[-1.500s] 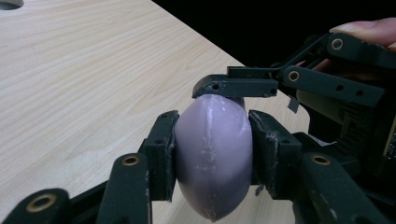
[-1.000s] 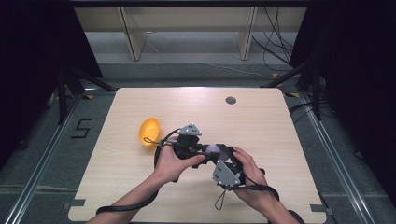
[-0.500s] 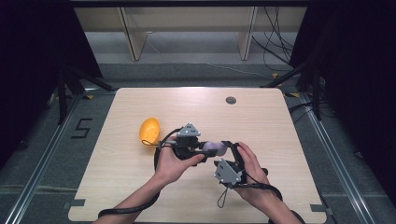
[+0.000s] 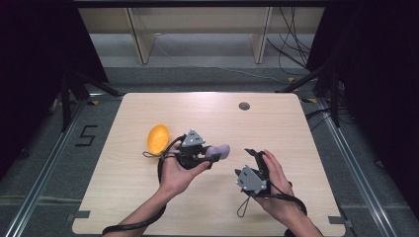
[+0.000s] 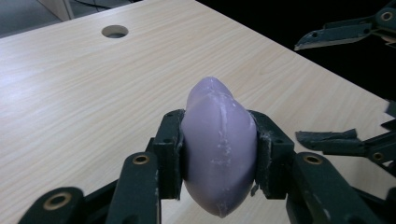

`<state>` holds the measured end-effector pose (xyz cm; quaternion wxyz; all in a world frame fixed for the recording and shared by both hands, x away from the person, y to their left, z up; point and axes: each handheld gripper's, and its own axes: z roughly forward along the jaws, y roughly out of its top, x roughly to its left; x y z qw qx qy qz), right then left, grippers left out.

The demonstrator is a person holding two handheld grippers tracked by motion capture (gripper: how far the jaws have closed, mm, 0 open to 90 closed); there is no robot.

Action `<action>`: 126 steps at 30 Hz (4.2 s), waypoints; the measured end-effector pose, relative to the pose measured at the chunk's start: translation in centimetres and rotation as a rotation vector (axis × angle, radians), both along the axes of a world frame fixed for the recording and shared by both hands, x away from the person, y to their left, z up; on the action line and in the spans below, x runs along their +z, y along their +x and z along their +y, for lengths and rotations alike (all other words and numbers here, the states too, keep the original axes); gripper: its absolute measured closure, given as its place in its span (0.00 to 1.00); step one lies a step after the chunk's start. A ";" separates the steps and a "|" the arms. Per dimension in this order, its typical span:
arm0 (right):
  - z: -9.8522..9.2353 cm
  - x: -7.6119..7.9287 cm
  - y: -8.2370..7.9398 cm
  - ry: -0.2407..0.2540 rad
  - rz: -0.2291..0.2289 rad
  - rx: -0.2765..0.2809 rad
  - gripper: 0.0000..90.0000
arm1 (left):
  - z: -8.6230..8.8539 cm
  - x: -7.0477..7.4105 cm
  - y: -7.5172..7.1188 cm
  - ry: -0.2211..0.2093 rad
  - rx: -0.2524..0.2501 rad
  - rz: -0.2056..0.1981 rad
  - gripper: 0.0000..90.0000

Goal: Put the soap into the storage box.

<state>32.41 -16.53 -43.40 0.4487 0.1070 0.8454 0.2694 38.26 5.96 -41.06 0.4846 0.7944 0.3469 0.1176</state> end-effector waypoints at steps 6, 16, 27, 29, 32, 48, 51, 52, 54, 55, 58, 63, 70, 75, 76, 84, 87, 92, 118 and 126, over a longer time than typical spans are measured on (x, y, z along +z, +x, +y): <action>-0.8 0.0 0.0 0.018 0.011 -0.024 0.32 | 0.4 -0.1 0.1 0.005 0.013 -0.020 0.65; -1.6 0.0 0.1 0.028 0.012 -0.041 0.32 | 1.1 -0.3 0.0 0.023 0.068 -0.055 0.65; -2.0 -0.1 0.2 0.049 0.030 -0.066 0.32 | 2.2 -0.6 -0.1 0.021 0.143 -0.078 0.65; -2.0 -0.1 0.2 0.047 0.029 -0.068 0.32 | 2.4 -0.7 -0.1 0.005 0.162 -0.072 0.65; -2.0 -0.1 0.2 0.046 0.041 -0.068 0.32 | 2.8 -0.8 -0.2 0.023 0.183 -0.085 0.65; -2.1 -0.2 0.4 0.031 0.049 -0.060 0.32 | 5.1 -1.2 0.0 0.014 0.267 -0.102 0.65; -2.0 -0.3 0.3 0.047 0.064 -0.069 0.32 | 5.4 -1.2 0.0 0.005 0.281 -0.104 0.65; -2.0 -0.4 0.3 0.048 0.055 -0.071 0.32 | 5.5 -1.2 -0.1 0.019 0.283 -0.110 0.65; -2.1 -0.4 0.4 0.036 0.046 -0.074 0.32 | 5.6 -1.1 -0.1 0.017 0.292 -0.117 0.65; -2.1 -0.4 0.4 0.034 0.044 -0.073 0.32 | 5.7 -1.1 -0.1 0.017 0.296 -0.123 0.65; -2.1 -0.4 0.4 0.035 0.049 -0.073 0.32 | 5.9 -1.0 -0.2 0.022 0.308 -0.138 0.65; -2.1 -0.4 0.4 0.046 0.053 -0.071 0.32 | 6.2 -0.8 -0.2 0.028 0.326 -0.149 0.65; -2.1 -0.4 0.4 0.033 0.045 -0.073 0.32 | 6.6 -1.0 -0.1 0.018 0.353 -0.151 0.65; -2.1 -0.4 0.4 0.044 0.050 -0.073 0.32 | 7.1 -1.0 0.0 0.011 0.374 -0.155 0.65; -2.1 -0.4 0.4 0.036 0.046 -0.072 0.32 | 7.2 -1.0 0.0 0.013 0.381 -0.158 0.65; -2.1 -0.4 0.5 0.030 0.046 -0.073 0.32 | 8.1 -0.8 0.1 0.002 0.419 -0.166 0.65; -2.1 -0.4 0.4 0.038 0.055 -0.070 0.32 | 8.6 -0.8 0.2 -0.004 0.436 -0.172 0.65; -2.1 -0.4 0.5 0.034 0.049 -0.072 0.32 | 9.0 -0.8 0.4 -0.011 0.450 -0.171 0.65; -2.0 -0.5 0.4 0.041 0.061 -0.067 0.32 | 10.8 -0.8 1.4 0.017 0.550 -0.187 0.65; -2.1 -0.5 0.5 0.042 0.061 -0.068 0.32 | 11.1 -0.8 1.9 0.025 0.574 -0.198 0.65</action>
